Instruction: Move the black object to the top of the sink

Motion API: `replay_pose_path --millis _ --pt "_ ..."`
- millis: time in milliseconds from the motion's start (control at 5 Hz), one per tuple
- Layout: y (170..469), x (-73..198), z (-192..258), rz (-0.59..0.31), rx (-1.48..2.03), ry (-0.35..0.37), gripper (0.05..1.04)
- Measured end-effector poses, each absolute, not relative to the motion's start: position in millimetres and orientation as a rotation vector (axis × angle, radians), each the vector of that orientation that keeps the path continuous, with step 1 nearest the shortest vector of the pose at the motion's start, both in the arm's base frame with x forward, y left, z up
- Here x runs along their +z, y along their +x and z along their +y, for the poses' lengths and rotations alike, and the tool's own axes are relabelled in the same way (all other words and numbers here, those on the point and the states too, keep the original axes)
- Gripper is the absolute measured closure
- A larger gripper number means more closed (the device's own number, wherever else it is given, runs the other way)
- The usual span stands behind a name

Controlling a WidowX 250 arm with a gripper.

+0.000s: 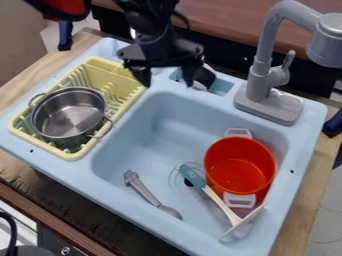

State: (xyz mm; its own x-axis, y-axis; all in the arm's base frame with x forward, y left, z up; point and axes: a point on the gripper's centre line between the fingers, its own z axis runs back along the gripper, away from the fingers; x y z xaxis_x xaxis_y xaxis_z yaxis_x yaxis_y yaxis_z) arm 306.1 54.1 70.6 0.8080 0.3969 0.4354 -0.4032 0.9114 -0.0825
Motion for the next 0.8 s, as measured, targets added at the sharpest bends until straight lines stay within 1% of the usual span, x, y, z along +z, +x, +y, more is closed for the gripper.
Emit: replay_pose_path --millis 200,400,600,800 --pt "288 69 57 -0.403 0.34 0.038 0.085" --pt "269 69 63 -0.325 0.257 0.059 0.085" --pt "255 67 58 -0.285 0.157 0.013 0.085" --pt "241 64 34 -0.26 0.015 -0.02 0.085"
